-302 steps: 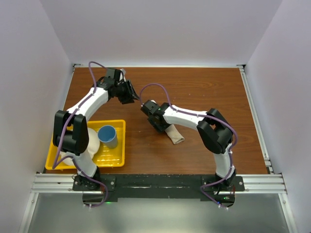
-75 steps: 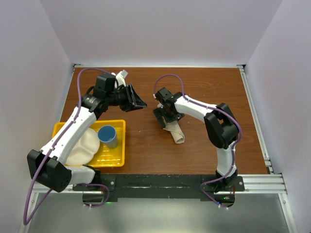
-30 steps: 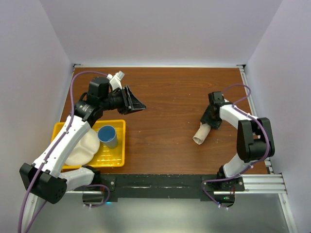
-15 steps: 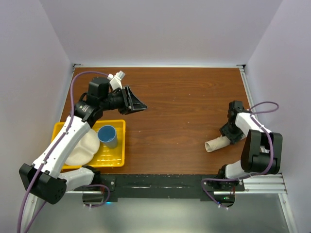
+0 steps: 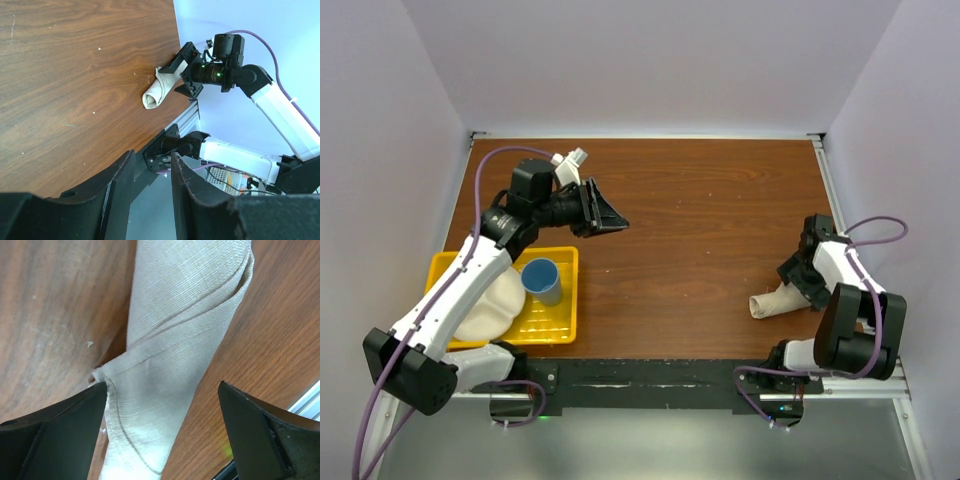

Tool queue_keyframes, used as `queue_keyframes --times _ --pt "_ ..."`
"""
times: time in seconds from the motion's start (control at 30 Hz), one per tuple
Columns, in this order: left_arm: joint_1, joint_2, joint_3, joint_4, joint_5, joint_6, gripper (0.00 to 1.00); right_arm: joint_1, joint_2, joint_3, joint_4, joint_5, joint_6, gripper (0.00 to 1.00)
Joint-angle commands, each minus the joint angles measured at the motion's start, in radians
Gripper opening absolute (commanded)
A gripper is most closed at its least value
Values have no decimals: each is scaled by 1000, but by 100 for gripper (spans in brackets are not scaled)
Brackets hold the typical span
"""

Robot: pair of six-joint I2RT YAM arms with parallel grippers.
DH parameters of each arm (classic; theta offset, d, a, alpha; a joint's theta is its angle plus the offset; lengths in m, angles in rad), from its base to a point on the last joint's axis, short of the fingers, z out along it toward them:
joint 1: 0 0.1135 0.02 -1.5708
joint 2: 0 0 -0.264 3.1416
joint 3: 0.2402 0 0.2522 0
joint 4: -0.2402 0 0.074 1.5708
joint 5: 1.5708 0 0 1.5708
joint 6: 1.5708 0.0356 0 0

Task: Fold the napkin, place the utensils inside, and roll it up
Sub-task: Move the napkin to the center of the board, then reset both arms

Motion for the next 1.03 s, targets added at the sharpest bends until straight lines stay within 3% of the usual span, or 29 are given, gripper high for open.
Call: queue_keyframes --times 0.0,0.37,0.57,0.7,0.9,1.0 --pt "-16 -7 47 23 23 9 39 2 -83 8 -47 -9 -38 98" --pt "-88 -9 97 -23 -46 71 40 59 -301 276 -329 -22 -115 98" --pt "-90 -36 129 -81 -121 111 42 390 -284 489 -411 -110 -182 98" --pt "-86 -75 103 -92 -194 117 44 506 -360 574 -382 -264 -242 98" --pt "-86 -124 39 -52 -263 103 45 507 -556 518 -298 -425 -300 98" --pt "-86 -139 47 -40 -310 100 46 505 -615 539 -276 -418 -358 98"
